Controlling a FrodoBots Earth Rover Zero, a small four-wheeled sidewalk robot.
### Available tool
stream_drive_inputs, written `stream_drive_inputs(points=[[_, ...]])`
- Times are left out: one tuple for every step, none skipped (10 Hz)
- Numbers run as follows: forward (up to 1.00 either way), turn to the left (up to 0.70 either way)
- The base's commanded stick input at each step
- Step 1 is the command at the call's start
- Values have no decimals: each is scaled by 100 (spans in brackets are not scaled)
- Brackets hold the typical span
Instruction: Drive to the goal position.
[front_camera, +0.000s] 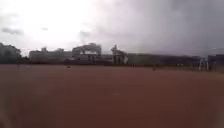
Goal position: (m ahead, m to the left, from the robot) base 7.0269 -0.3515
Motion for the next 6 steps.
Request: stream_drive_inputs(points=[[50,0],[50,0],[50,0],[50,0],[50,0],[50,0]])
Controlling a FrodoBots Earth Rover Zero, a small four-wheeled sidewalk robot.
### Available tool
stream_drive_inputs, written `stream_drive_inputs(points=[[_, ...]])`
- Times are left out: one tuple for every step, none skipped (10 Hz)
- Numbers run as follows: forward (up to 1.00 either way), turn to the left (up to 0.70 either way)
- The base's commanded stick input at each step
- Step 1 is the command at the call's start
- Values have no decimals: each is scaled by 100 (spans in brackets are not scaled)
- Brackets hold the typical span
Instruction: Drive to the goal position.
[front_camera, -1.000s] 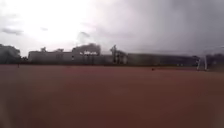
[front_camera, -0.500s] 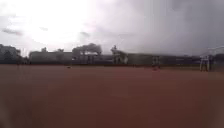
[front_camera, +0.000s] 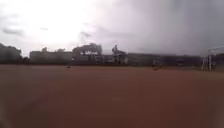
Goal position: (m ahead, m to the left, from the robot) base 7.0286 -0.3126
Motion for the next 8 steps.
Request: stream_drive_inputs(points=[[50,0],[50,0],[50,0],[50,0],[50,0],[50,0],[50,0],[50,0]])
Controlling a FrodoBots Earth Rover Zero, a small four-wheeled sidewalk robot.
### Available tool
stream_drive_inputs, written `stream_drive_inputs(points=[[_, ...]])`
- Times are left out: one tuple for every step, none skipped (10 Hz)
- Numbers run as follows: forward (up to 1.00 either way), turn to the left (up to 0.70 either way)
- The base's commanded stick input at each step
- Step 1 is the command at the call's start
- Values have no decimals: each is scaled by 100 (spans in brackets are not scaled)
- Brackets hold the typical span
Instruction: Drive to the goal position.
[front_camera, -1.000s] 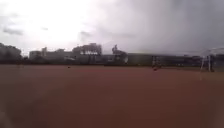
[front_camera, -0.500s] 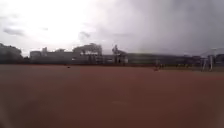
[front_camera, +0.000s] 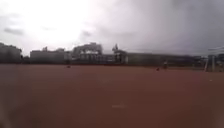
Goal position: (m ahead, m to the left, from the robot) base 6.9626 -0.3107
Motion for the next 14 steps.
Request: stream_drive_inputs(points=[[50,0],[50,0],[50,0],[50,0],[50,0],[50,0],[50,0],[50,0],[50,0],[50,0],[50,0],[50,0],[50,0],[50,0]])
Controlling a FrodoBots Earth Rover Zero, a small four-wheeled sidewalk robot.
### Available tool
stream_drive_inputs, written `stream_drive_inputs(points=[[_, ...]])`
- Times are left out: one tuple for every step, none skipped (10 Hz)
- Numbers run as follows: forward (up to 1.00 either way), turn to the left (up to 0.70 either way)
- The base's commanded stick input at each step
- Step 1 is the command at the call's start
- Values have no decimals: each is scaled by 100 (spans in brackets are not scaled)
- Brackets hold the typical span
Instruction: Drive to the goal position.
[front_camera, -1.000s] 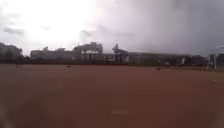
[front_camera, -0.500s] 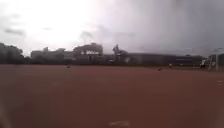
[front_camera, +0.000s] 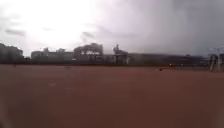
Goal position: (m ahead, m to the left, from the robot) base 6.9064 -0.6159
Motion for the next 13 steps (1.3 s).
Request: stream_drive_inputs(points=[[50,0],[50,0],[50,0],[50,0],[50,0],[50,0],[50,0],[50,0],[50,0],[50,0],[50,0],[50,0],[50,0]])
